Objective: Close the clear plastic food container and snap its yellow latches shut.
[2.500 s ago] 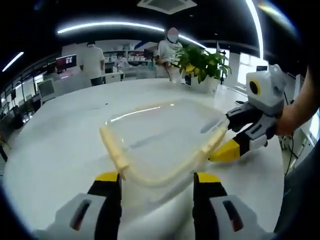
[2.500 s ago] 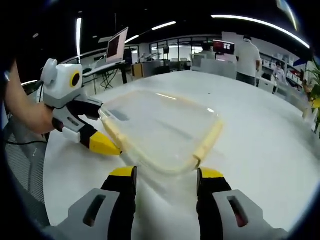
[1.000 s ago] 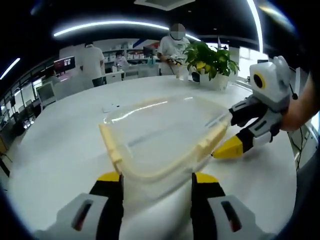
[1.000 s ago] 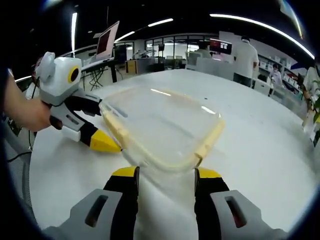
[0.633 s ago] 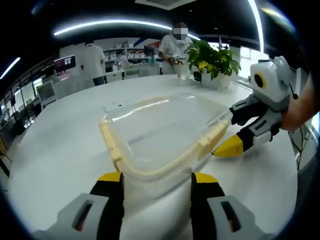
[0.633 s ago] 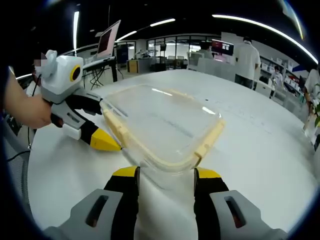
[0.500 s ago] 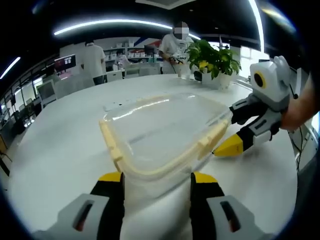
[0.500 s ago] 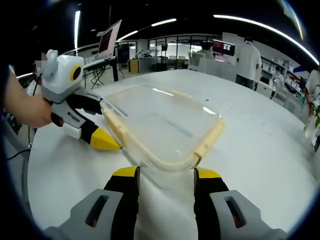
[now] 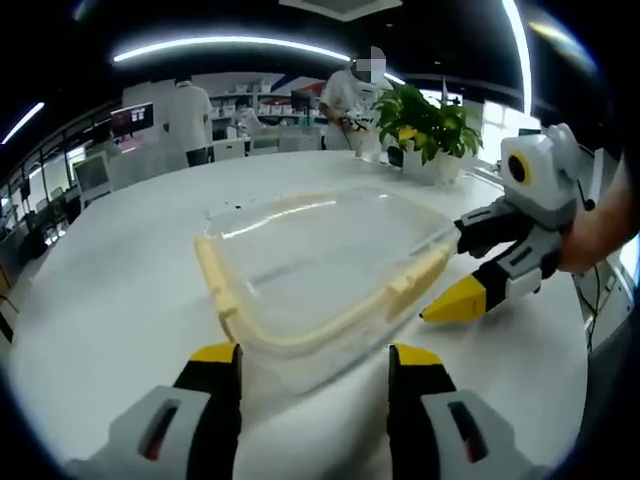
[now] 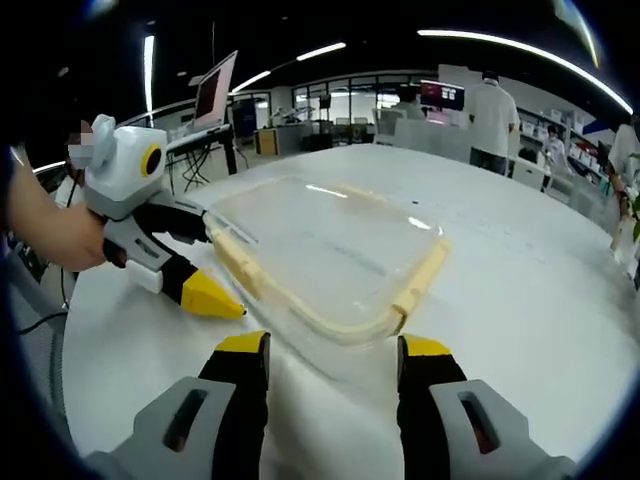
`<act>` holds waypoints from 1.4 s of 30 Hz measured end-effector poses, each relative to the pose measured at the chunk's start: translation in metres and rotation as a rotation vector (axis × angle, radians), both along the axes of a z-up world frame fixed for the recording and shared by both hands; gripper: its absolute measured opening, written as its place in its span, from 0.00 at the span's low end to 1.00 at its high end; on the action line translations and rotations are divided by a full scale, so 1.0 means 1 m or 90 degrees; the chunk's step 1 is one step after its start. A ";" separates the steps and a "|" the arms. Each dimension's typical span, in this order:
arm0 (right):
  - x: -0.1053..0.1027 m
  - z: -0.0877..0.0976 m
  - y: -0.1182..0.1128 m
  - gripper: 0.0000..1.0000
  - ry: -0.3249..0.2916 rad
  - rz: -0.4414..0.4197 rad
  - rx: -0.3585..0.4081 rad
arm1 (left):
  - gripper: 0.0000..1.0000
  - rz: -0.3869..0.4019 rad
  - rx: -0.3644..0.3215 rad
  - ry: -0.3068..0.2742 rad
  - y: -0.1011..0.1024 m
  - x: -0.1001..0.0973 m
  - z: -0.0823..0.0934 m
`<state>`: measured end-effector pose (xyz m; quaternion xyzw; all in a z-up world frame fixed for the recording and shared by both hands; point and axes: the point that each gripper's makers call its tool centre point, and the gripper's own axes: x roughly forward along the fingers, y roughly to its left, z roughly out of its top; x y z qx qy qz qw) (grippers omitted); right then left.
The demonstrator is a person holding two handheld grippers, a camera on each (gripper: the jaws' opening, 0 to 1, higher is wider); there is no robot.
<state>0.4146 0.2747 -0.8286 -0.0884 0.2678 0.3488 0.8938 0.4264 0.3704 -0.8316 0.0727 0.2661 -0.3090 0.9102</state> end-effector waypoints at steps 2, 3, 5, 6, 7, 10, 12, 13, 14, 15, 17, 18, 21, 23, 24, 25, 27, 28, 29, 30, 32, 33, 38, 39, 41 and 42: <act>-0.004 -0.001 0.003 0.52 -0.007 0.013 -0.011 | 0.62 -0.003 -0.009 0.006 -0.003 -0.003 -0.001; -0.005 -0.002 0.003 0.54 -0.010 0.015 -0.013 | 0.64 -0.002 -0.008 0.007 -0.003 -0.004 -0.001; -0.005 -0.001 0.003 0.60 -0.012 0.010 -0.007 | 0.69 0.000 -0.011 0.009 -0.003 -0.007 -0.003; -0.005 -0.002 0.002 0.62 -0.008 0.005 -0.004 | 0.70 0.002 -0.014 0.012 -0.003 -0.008 -0.003; -0.006 -0.003 0.001 0.64 -0.002 -0.002 -0.001 | 0.71 0.007 -0.011 0.010 -0.001 -0.008 -0.003; -0.006 -0.003 0.000 0.70 -0.002 -0.012 0.007 | 0.78 0.017 -0.028 0.008 0.002 -0.008 -0.001; -0.008 -0.001 0.001 0.72 0.007 -0.019 0.026 | 0.82 0.023 -0.045 0.012 0.003 -0.009 -0.001; -0.009 0.000 0.001 0.73 0.002 -0.018 0.023 | 0.83 0.027 -0.038 0.008 0.006 -0.010 -0.002; -0.010 0.001 0.001 0.75 -0.002 -0.018 0.025 | 0.85 0.029 -0.037 0.008 0.007 -0.010 -0.002; -0.011 0.001 0.001 0.76 -0.002 -0.017 0.026 | 0.86 0.034 -0.043 0.011 0.009 -0.011 -0.003; -0.013 0.002 0.000 0.78 0.001 -0.023 0.035 | 0.88 0.042 -0.056 0.014 0.010 -0.012 -0.002; -0.014 0.002 0.000 0.78 0.002 -0.026 0.037 | 0.90 0.047 -0.059 0.018 0.011 -0.014 -0.002; -0.016 0.002 -0.002 0.80 0.003 -0.032 0.039 | 0.94 0.055 -0.063 0.017 0.012 -0.014 -0.002; -0.018 0.002 -0.004 0.83 0.005 -0.039 0.040 | 0.98 0.061 -0.057 0.016 0.014 -0.015 -0.002; -0.018 0.002 -0.006 0.85 0.009 -0.050 0.050 | 0.99 0.065 -0.057 0.013 0.016 -0.015 0.000; -0.018 0.002 -0.008 0.87 0.014 -0.056 0.052 | 0.99 0.065 -0.059 0.013 0.016 -0.016 0.000; -0.019 0.004 -0.009 0.88 0.010 -0.063 0.058 | 0.99 0.069 -0.063 0.009 0.018 -0.016 0.003; -0.020 0.005 -0.009 0.89 0.009 -0.065 0.062 | 0.99 0.068 -0.061 0.004 0.018 -0.017 0.005; -0.020 0.005 -0.009 0.91 0.011 -0.066 0.063 | 0.99 0.067 -0.055 -0.004 0.019 -0.018 0.007; -0.021 0.005 -0.009 0.91 0.013 -0.066 0.064 | 0.99 0.065 -0.056 -0.004 0.019 -0.018 0.007; -0.024 0.006 -0.009 0.91 0.011 -0.066 0.059 | 0.99 0.065 -0.059 0.002 0.019 -0.020 0.006; -0.024 0.007 -0.010 0.91 0.008 -0.068 0.059 | 0.99 0.065 -0.056 0.001 0.019 -0.023 0.007; -0.029 0.009 -0.010 0.91 0.012 -0.072 0.060 | 0.99 0.073 -0.061 -0.010 0.023 -0.027 0.014; -0.029 0.009 -0.010 0.91 0.012 -0.074 0.061 | 0.99 0.079 -0.067 -0.011 0.024 -0.027 0.016; -0.031 0.011 -0.013 0.91 0.015 -0.083 0.070 | 0.98 0.093 -0.077 -0.007 0.027 -0.028 0.017; -0.032 0.012 -0.014 0.91 0.015 -0.087 0.075 | 0.98 0.096 -0.075 -0.007 0.029 -0.028 0.016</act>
